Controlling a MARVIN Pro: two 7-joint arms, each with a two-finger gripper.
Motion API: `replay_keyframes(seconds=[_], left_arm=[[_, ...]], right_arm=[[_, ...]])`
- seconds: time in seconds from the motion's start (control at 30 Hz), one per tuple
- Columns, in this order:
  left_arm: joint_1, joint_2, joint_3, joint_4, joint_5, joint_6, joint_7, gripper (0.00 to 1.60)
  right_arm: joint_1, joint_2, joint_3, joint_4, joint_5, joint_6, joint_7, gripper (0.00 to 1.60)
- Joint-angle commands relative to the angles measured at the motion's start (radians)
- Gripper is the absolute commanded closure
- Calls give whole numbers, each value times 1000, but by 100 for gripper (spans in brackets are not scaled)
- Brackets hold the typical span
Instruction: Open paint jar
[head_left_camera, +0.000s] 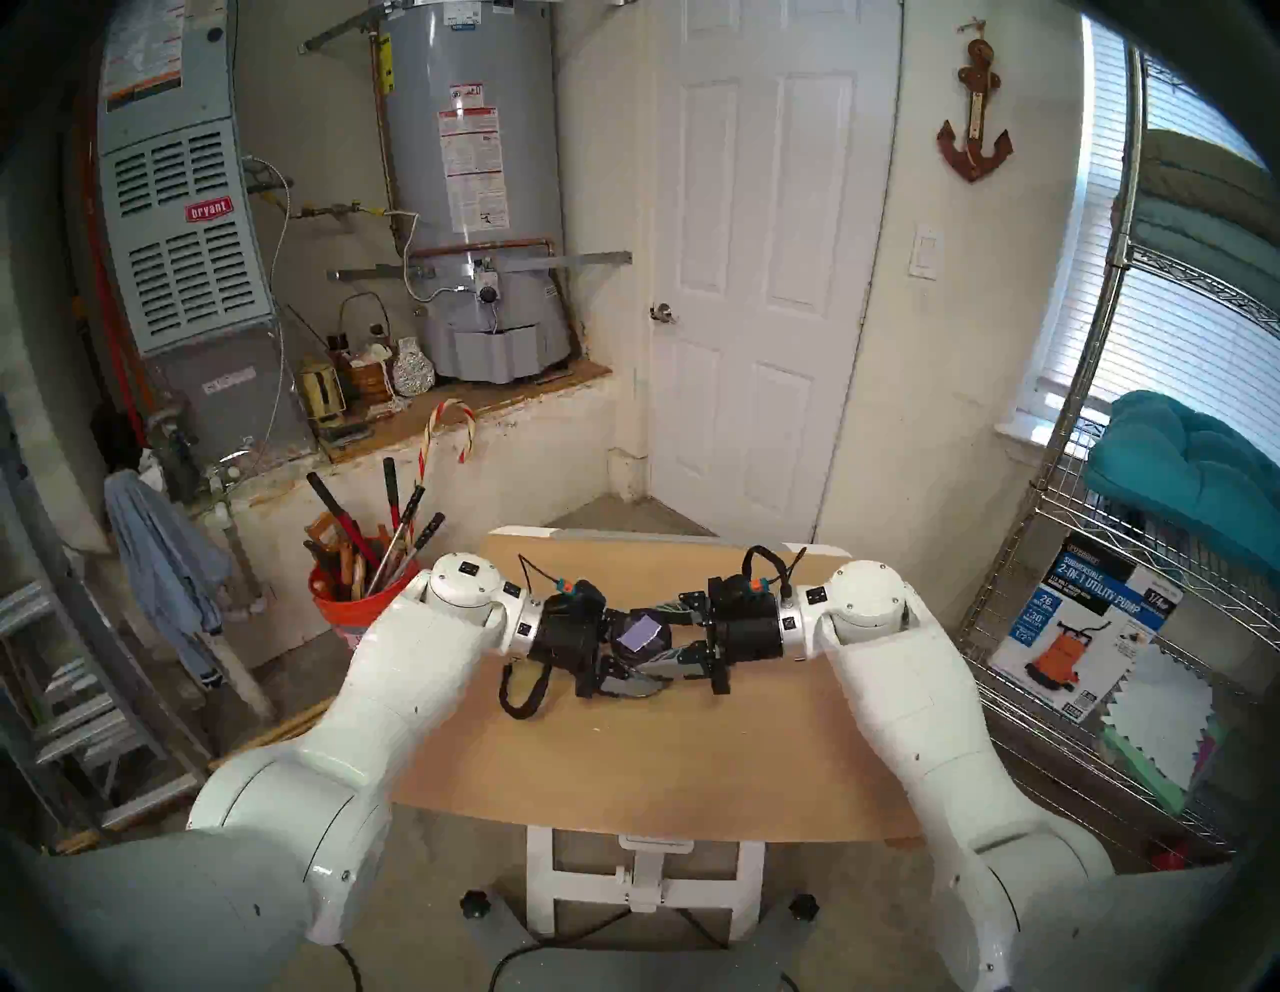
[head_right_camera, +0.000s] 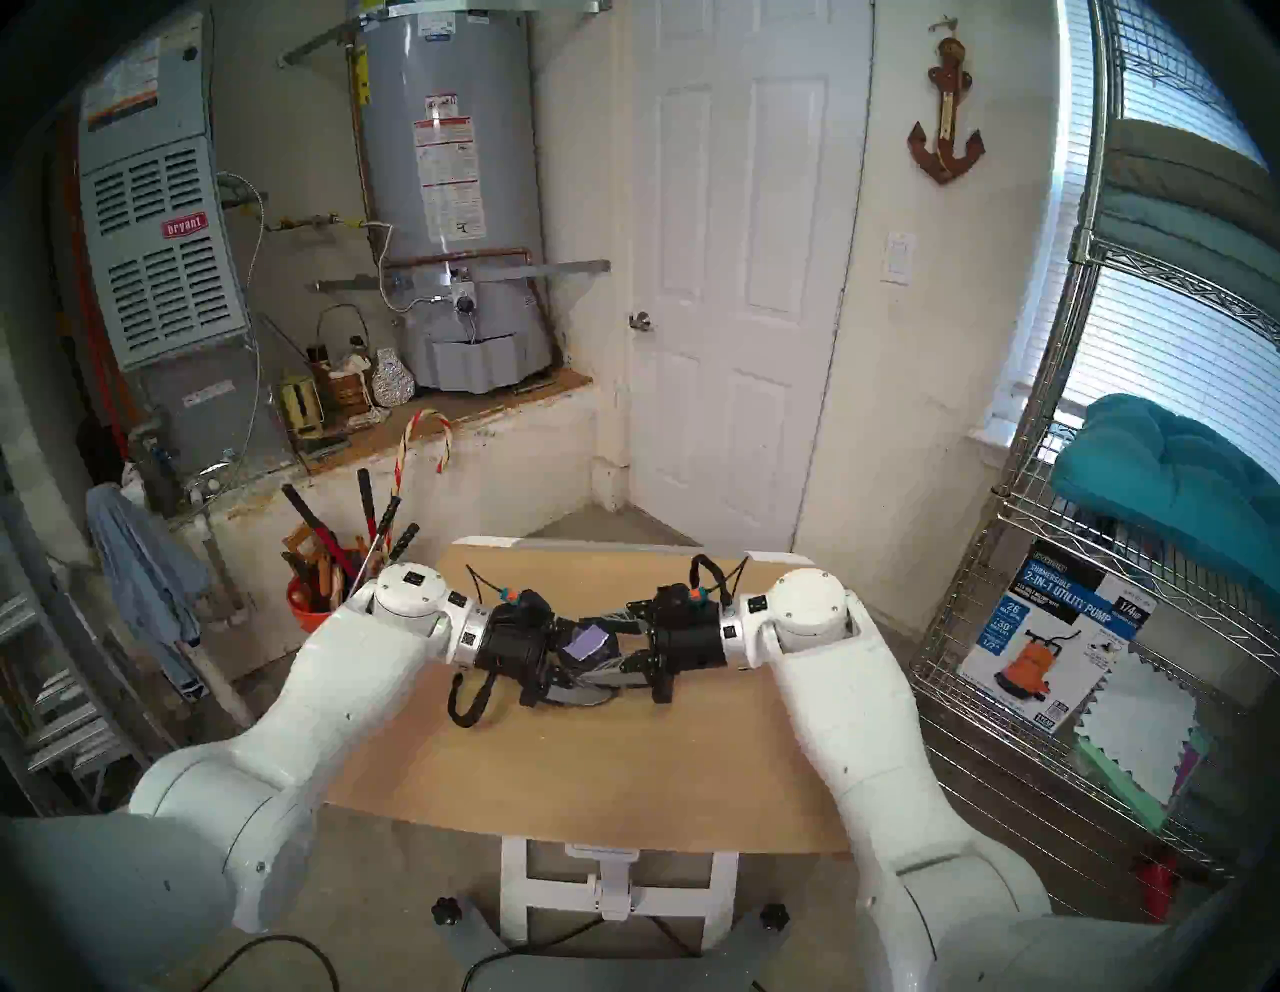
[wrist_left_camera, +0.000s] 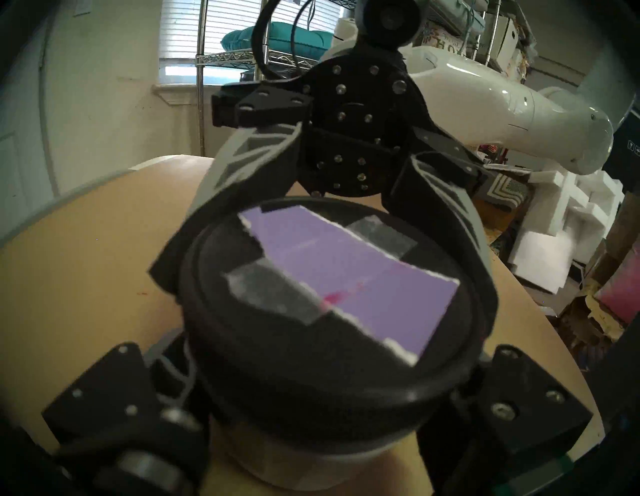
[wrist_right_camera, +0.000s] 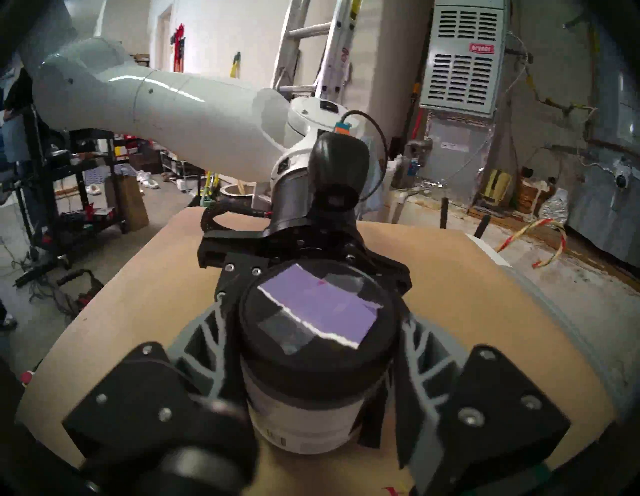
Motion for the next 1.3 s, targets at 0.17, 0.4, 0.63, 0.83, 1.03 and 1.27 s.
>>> replay_keyframes(seconds=[0.17,0.4,0.63,0.83,1.03,1.27], left_arm=[[2,-11,4,-33,-21,14,-11,160],[8,-9,8,-42,-25,22,-11,160],[16,-5,10,-58,-30,29,-11,160],[21,1,10,-65,-35,29,-11,160],[17,3,12,-57,-38,26,-11,160],[9,3,15,-48,-42,19,-11,160]], right_arm=[[157,-15,-100,154,38,-129,36,160],[217,-2,-163,233,111,-184,36,144],[241,39,-188,295,207,-222,36,0],[210,89,-160,272,306,-197,36,0],[187,147,-170,234,357,-168,36,0],[172,185,-197,218,402,-155,36,0]])
